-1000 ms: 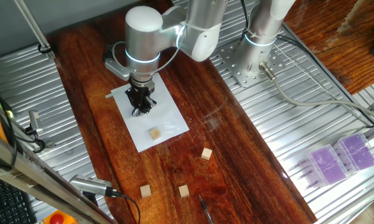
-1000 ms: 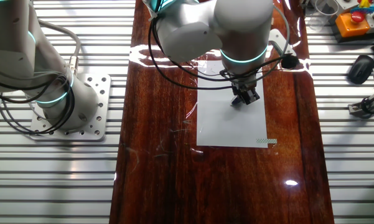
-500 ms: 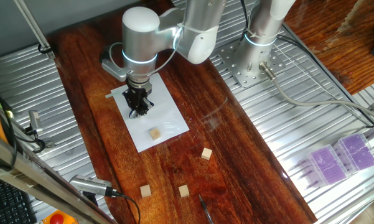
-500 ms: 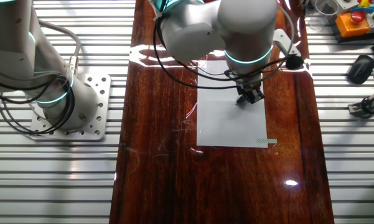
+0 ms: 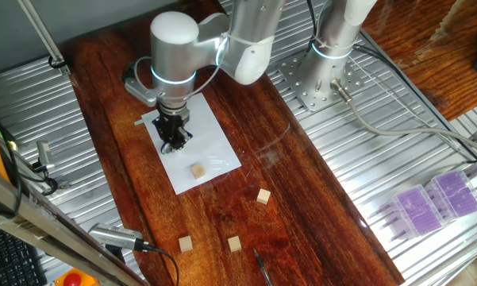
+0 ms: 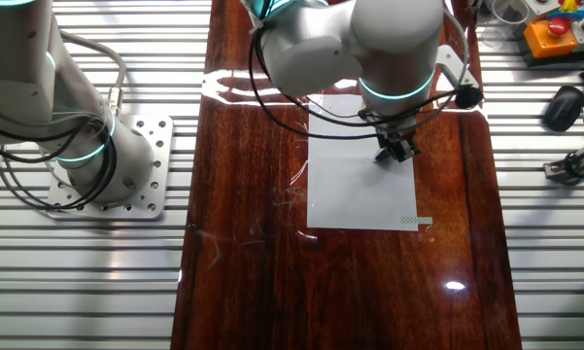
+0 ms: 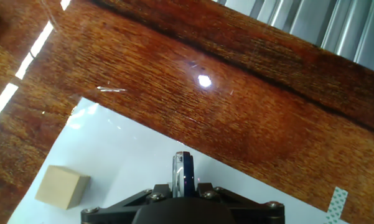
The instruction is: Use the correction tape on paper
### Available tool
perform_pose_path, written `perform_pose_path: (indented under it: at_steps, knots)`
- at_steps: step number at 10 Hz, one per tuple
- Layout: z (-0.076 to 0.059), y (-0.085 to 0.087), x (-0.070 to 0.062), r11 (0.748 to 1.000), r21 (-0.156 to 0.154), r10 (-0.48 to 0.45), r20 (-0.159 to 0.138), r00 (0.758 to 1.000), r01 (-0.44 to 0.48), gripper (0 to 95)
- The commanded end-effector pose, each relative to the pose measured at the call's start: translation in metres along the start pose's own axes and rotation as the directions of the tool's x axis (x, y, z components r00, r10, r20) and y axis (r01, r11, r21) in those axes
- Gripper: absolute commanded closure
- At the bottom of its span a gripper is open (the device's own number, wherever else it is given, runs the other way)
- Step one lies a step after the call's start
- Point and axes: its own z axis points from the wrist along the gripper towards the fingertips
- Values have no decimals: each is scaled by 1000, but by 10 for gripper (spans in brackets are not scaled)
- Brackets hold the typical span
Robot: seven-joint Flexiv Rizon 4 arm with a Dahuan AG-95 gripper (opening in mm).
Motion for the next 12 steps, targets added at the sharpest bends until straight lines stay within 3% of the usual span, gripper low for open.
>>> perform_pose_path:
  at_steps: [1,7,12]
  knots:
    - [-8,0,1,1000,-7,-3,-30,1000,3,950]
    - [-10,7,29,1000,13,-15,-38,999,15,950]
    - [-2,7,28,1000,20,-10,-9,1000,11,950]
